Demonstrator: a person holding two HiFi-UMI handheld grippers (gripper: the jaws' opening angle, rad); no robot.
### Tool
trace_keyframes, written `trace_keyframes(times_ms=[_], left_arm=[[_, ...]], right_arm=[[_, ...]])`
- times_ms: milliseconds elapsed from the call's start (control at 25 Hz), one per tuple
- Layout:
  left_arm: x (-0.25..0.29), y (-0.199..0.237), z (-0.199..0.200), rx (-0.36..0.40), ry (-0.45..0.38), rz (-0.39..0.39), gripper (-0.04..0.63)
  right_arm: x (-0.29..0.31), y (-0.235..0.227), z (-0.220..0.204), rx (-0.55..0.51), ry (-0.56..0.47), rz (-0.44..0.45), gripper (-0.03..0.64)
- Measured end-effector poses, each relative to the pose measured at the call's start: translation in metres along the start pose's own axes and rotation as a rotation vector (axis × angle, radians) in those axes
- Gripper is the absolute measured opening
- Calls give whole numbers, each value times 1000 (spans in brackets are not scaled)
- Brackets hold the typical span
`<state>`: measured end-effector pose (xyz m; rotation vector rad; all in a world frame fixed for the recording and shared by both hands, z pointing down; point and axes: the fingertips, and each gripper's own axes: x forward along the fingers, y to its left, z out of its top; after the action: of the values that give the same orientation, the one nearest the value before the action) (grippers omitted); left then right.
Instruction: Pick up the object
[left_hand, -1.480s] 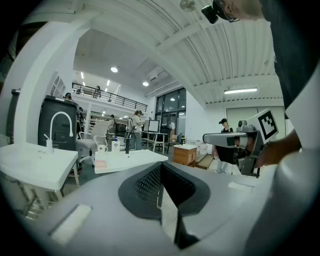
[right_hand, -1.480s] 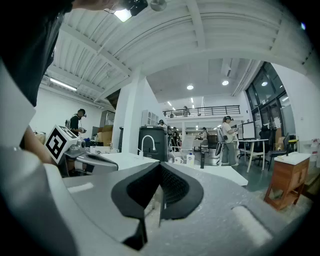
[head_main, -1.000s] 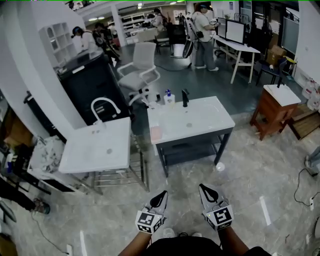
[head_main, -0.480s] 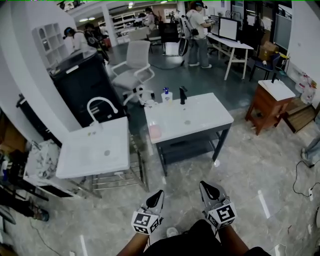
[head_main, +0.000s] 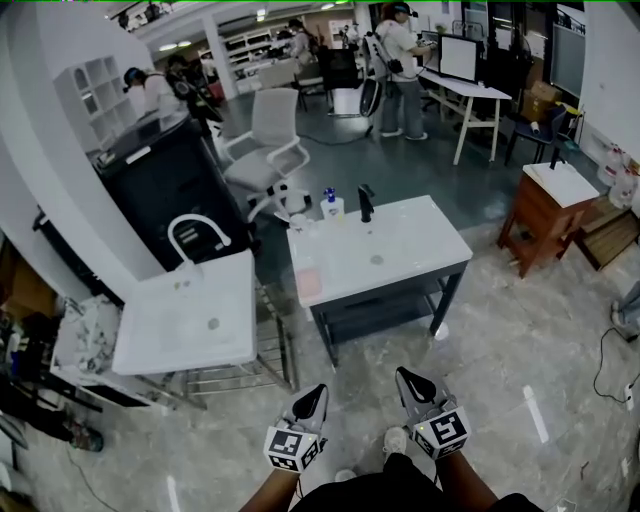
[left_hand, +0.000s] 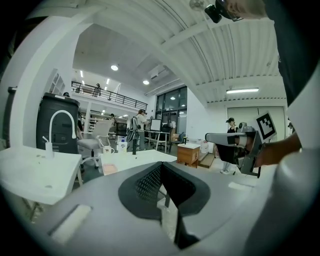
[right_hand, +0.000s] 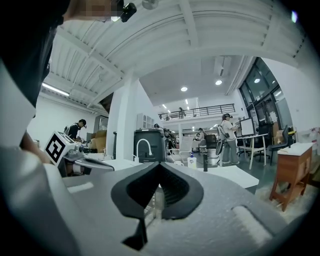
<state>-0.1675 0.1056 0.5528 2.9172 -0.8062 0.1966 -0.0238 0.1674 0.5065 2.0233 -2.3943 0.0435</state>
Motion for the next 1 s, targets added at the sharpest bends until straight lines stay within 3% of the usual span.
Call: trace_keyframes(times_ms=[360, 560, 1000], left_arm=[[85, -18, 21, 4, -15, 0, 18], [126, -26, 22, -6, -7, 15, 18], [149, -16, 15, -21, 37, 120, 18]], right_arm=[[14, -86, -8, 2, 47, 3, 3], [20, -131, 0, 22, 15, 17, 3], [43, -159, 13, 27, -10, 105, 3]])
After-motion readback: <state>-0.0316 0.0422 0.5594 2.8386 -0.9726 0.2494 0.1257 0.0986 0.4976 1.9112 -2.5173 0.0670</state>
